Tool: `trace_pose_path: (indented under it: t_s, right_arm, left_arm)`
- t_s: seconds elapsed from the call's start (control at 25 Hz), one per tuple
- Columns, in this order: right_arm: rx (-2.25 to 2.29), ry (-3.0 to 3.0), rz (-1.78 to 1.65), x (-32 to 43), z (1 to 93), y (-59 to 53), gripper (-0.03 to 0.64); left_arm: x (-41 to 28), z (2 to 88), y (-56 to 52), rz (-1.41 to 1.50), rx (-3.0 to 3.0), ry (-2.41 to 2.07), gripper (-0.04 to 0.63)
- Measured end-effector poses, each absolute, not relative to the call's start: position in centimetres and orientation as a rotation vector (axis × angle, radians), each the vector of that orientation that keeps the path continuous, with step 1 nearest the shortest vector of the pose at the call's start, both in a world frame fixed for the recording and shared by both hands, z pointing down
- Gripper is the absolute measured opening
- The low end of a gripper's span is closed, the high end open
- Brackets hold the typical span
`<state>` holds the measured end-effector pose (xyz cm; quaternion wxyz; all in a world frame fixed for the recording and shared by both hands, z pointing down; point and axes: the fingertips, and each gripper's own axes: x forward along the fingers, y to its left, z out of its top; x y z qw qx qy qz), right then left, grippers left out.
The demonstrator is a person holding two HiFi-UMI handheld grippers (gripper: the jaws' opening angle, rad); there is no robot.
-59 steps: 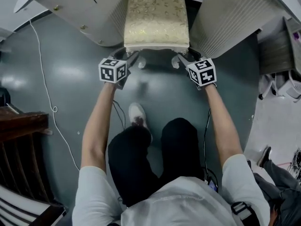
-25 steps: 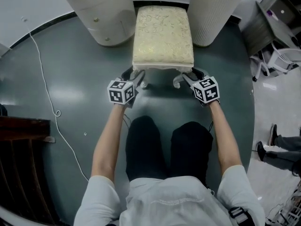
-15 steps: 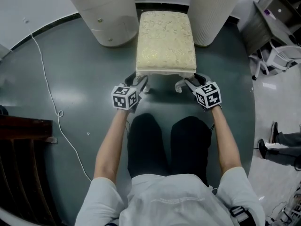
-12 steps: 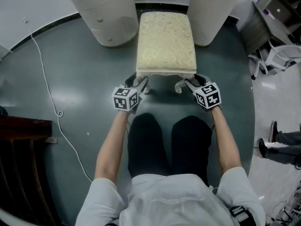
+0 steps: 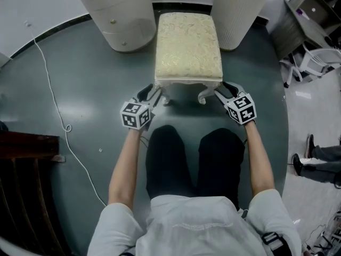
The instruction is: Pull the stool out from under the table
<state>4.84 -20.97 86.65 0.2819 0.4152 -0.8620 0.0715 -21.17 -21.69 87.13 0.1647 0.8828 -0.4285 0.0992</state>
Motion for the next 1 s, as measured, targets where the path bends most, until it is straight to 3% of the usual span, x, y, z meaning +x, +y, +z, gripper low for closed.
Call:
trace_pose_path:
  t_s: [0.12,0.24,0.32,0.76,1.0]
  right_arm:
    - [1.19,-2.334,0.131,6.6,84.5,-21.2,0.196]
    - [1.329,-2.346,0.09,8.8,81.7,-22.0,0.06]
    - [1.426,-2.32,0.065,10.3,79.7,-22.9,0.021]
    - [1.353,-2.442,-0.092,9.8,67.2,-27.1,0.015]
    - [1.375,-2.475,-0.124,11.4,52.5,-28.7,0.015]
  left_arm:
    - [-22.9,86.1,-21.8,0.322,2.544,-1.291,0.102]
    - [-24.5,83.9,-22.5,0.367,2.584,-1.374,0.046]
    - [-25.1,81.8,-23.3,0.389,2.624,-1.429,0.034]
    - [-23.0,68.6,-27.8,0.421,2.726,-1.551,0.025]
    - [-19.9,57.4,-28.3,0.444,2.706,-1.494,0.025]
